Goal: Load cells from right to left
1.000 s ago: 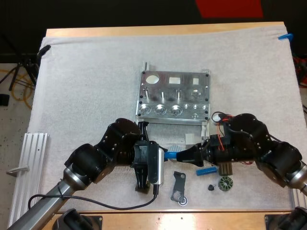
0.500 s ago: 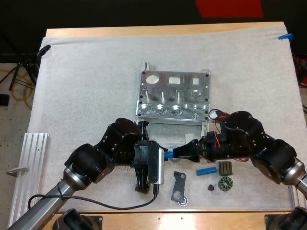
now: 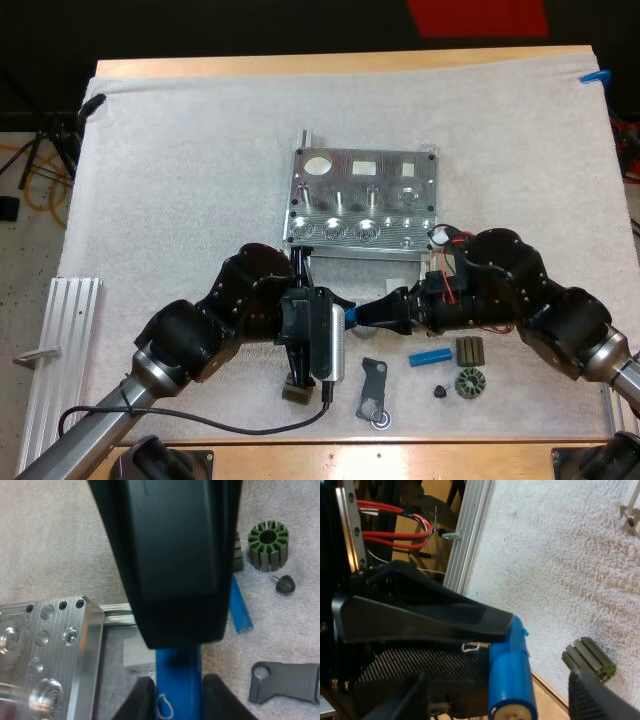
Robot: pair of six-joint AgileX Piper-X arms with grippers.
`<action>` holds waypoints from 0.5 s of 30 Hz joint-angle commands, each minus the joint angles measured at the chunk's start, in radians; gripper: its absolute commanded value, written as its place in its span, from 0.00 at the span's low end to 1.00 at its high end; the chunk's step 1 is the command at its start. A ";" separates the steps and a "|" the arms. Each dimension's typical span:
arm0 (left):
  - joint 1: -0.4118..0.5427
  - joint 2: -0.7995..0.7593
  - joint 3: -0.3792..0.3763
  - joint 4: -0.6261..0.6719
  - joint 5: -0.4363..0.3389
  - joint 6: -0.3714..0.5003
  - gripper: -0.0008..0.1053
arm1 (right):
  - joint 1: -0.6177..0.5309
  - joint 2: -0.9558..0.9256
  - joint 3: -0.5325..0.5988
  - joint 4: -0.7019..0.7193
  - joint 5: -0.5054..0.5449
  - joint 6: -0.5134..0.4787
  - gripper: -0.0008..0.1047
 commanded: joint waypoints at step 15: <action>-0.001 -0.005 -0.009 -0.045 0.006 -0.010 0.01 | 0.002 -0.003 -0.008 -0.016 -0.006 0.003 0.32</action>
